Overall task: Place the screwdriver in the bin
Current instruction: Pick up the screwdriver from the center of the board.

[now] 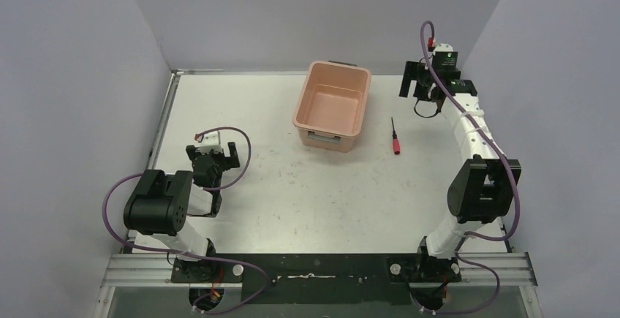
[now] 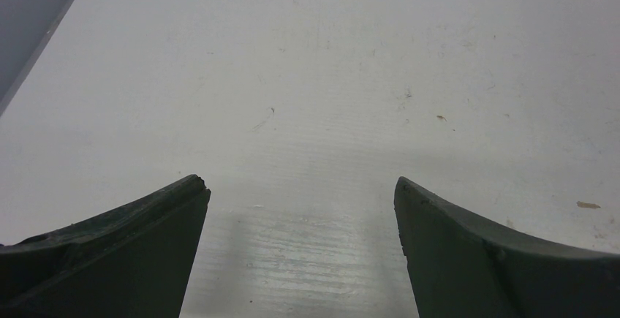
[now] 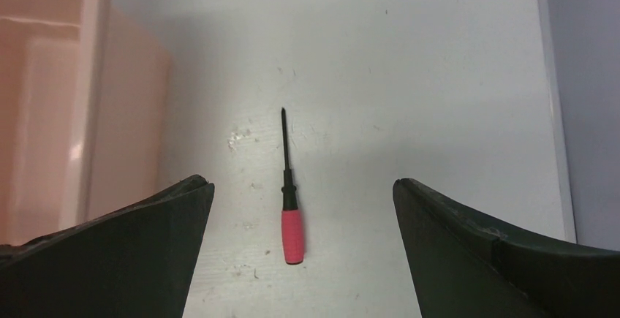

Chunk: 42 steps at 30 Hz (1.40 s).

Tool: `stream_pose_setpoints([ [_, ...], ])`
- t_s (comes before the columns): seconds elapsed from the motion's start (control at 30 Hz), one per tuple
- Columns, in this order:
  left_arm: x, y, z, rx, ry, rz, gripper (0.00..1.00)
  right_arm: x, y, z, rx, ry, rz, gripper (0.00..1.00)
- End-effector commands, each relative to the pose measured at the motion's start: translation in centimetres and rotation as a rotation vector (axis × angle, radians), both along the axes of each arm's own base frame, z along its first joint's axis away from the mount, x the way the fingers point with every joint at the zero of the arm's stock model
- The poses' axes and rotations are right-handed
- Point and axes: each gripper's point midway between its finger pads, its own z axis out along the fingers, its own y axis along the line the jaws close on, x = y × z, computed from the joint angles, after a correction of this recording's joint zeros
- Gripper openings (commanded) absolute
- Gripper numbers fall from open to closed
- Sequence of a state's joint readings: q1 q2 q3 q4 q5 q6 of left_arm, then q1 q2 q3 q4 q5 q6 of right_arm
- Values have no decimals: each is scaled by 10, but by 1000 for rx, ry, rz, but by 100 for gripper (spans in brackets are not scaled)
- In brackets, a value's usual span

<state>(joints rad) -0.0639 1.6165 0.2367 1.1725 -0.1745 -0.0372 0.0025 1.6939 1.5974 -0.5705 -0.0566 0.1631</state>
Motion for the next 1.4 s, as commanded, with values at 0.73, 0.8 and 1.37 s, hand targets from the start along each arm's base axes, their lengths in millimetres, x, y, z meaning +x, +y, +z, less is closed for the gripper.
stream_pose_setpoints([
  [0.73,9,-2,17,2,-60,-6,97,-42,2,-189,25,383,10,83],
  [0.8,9,-2,17,3,-58,-6,97,-44,6,-196,20,401,21,79],
  [1.37,9,-2,16,3,-58,-6,97,-56,19,-216,-30,482,53,26],
])
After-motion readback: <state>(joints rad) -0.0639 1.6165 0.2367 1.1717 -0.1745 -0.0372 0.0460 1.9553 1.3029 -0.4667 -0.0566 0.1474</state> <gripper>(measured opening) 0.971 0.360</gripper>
